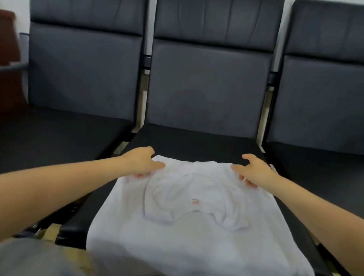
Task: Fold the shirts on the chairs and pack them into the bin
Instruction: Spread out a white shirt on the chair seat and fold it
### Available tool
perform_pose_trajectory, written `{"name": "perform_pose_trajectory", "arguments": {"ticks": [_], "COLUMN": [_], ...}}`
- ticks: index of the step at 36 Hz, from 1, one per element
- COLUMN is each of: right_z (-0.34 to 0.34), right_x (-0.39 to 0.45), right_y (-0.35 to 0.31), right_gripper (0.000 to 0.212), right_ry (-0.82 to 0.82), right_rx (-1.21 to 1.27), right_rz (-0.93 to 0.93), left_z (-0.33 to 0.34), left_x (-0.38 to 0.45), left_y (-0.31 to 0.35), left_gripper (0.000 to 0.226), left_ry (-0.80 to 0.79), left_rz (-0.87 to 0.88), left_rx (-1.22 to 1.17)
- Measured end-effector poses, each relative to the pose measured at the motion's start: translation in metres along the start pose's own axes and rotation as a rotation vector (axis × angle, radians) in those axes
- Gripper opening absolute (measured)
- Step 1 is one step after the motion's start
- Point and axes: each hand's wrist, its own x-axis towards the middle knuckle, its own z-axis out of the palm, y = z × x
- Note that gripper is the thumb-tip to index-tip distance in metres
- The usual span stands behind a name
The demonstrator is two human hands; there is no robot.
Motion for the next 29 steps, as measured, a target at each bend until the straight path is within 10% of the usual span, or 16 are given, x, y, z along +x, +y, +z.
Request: {"name": "perform_pose_trajectory", "arguments": {"ticks": [5, 22, 29], "right_z": [0.027, 0.022, 0.032], "right_x": [0.025, 0.190, 0.219], "right_y": [0.004, -0.012, -0.010], "right_gripper": [0.013, 0.026, 0.058], "right_ry": [-0.036, 0.356, 0.249], "right_rx": [-0.158, 0.090, -0.020], "right_rz": [-0.033, -0.042, -0.052], "left_z": [0.021, 0.008, 0.010], "left_x": [0.023, 0.188, 0.221], "left_y": [0.001, 0.005, 0.010], "left_gripper": [0.022, 0.019, 0.051], "left_ry": [0.063, 0.415, 0.394], "left_rz": [-0.024, 0.054, 0.025], "left_rx": [0.053, -0.183, -0.058]}}
